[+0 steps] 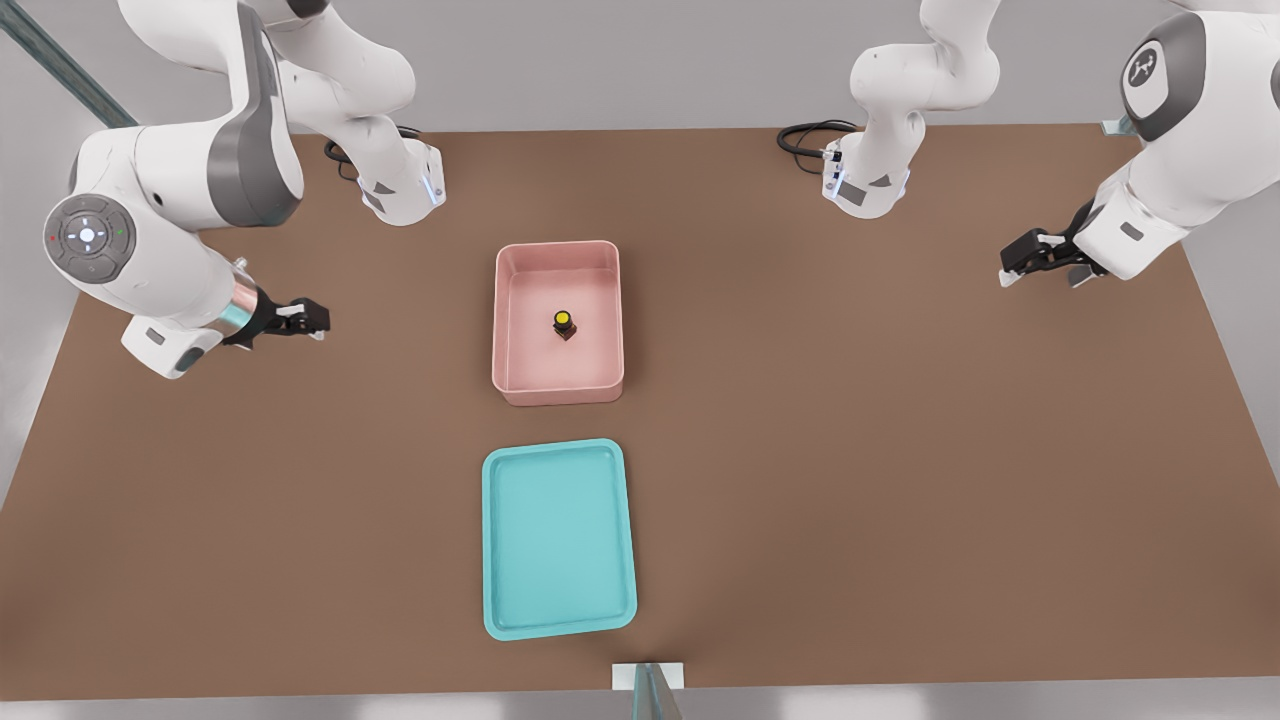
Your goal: The left arm remains still, and the right arm places the button from the box into the tray
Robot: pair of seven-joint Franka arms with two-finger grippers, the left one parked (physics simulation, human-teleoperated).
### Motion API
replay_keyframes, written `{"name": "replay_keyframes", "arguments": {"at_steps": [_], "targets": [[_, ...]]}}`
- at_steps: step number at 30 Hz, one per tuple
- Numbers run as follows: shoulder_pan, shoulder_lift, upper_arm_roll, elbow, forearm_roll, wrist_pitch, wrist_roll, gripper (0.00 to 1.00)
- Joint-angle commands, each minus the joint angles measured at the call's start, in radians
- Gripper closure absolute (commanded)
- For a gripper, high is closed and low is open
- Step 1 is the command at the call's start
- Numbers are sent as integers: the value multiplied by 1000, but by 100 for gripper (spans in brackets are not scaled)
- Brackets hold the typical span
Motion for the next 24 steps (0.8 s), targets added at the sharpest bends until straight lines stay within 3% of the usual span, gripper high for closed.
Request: {"name": "replay_keyframes", "arguments": {"at_steps": [1,2,3,5,6,8,10,14,18,24], "targets": [[2,1,0,0,1,-12,-19,0],[7,6,1,2,6,-12,-19,0],[38,30,67,-1,21,-35,3,0],[147,133,257,-3,26,13,535,0],[188,193,313,0,21,65,704,0],[338,253,317,-86,20,280,1153,0],[357,246,322,-185,30,366,1354,0],[340,145,328,-520,62,729,1469,0],[354,159,327,-641,82,876,1367,0],[340,211,319,-661,-20,944,1703,0]]}}
